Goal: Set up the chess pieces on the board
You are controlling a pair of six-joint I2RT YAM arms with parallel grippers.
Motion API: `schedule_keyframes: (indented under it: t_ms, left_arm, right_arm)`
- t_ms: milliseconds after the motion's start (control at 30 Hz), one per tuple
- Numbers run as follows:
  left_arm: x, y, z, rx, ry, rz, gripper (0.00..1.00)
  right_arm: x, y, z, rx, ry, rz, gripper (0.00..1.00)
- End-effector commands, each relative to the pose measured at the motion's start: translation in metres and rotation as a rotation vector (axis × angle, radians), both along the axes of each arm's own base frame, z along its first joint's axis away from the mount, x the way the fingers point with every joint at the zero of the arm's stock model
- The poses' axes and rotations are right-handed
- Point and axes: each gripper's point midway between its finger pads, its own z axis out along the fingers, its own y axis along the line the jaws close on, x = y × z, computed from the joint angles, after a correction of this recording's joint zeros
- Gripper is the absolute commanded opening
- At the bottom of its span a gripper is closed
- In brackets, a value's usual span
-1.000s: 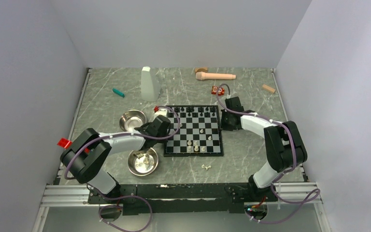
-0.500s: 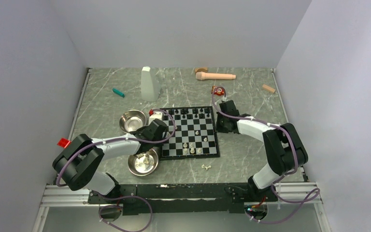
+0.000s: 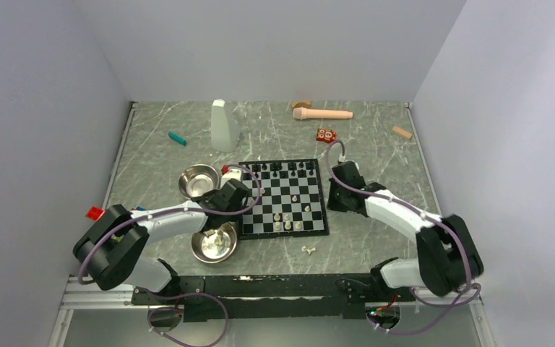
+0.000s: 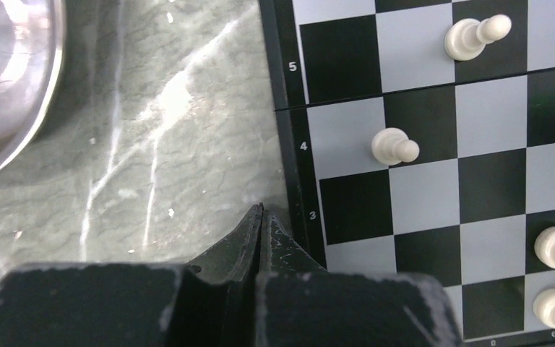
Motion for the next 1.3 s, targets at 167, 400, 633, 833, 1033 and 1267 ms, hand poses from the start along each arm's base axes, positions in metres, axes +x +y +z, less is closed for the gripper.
schedule_keyframes:
  t_ms: [167,400,633,833,1033,1267]
  left_arm:
    - [0.014,0.033,0.066,-0.079,-0.108,0.093,0.09]
    - [0.008,0.079,0.099,-0.123,-0.166,0.185,0.12]
    - [-0.006,0.111,0.117,-0.147,-0.181,0.281,0.16]
    - [-0.018,0.127,0.126,-0.145,-0.170,0.347,0.21]
    - [-0.022,0.141,0.145,-0.148,-0.213,0.368,0.30]
    - [-0.022,0.143,0.149,-0.152,-0.223,0.355,0.31]
  right_arm:
    - [-0.002,-0.006,0.088,0.090,-0.227,-0.044,0.21]
    - [-0.024,0.052,0.112,0.244,-0.227,0.050,0.26]
    - [-0.057,0.158,0.122,0.292,-0.190,0.189,0.32]
    - [-0.084,0.254,0.102,0.328,-0.106,0.326,0.37]
    - [-0.099,0.300,0.069,0.318,-0.029,0.363,0.49]
    - [-0.099,0.310,0.049,0.303,0.009,0.353,0.56]
